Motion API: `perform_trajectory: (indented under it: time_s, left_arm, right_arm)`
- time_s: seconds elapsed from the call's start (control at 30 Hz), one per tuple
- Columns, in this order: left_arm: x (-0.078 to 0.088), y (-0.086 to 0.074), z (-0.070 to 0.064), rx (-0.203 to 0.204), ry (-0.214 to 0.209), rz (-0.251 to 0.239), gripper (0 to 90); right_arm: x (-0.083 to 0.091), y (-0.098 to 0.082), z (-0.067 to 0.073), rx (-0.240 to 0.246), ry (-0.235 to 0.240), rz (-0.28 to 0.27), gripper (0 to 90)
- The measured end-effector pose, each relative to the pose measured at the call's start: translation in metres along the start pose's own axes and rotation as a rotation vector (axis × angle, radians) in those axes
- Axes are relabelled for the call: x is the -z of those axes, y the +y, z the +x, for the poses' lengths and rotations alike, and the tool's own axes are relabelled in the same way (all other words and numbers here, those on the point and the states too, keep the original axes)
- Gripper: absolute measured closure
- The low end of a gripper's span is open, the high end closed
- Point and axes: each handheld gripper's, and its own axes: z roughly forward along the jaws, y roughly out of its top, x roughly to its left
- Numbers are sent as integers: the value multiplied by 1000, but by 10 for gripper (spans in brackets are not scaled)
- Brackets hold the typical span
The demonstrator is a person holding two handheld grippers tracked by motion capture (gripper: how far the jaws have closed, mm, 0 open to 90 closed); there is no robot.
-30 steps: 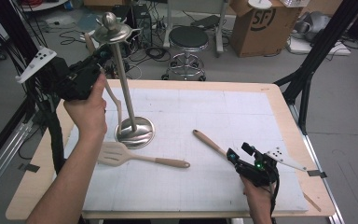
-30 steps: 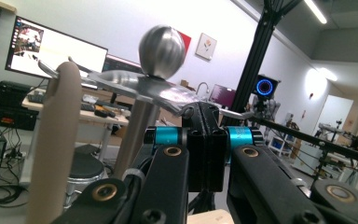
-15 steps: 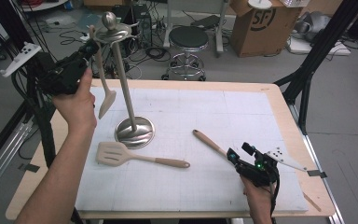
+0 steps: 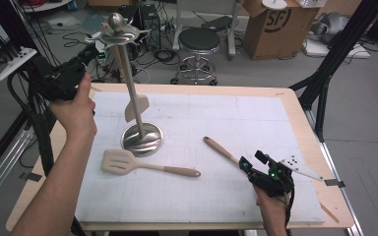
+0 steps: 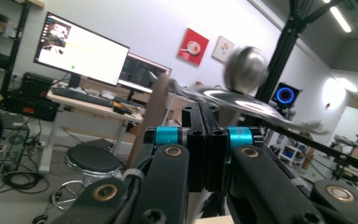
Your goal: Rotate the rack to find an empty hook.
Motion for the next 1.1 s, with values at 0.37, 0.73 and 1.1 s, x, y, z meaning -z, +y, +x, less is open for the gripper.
perform_trajectory:
  time_s: [0.37, 0.73, 1.1]
  left_arm:
    - [2, -17, -37, -5, -95, 25, 897]
    - [-6, -10, -52, -24, -68, -8, 898]
    - [-1, -1, -32, -13, -23, -45, 898]
  right_arm:
    - [-2, -1, 1, 7, 3, 3, 223]
    - [0, 0, -2, -3, 1, -3, 222]
    - [-1, 0, 0, 1, 4, 0, 223]
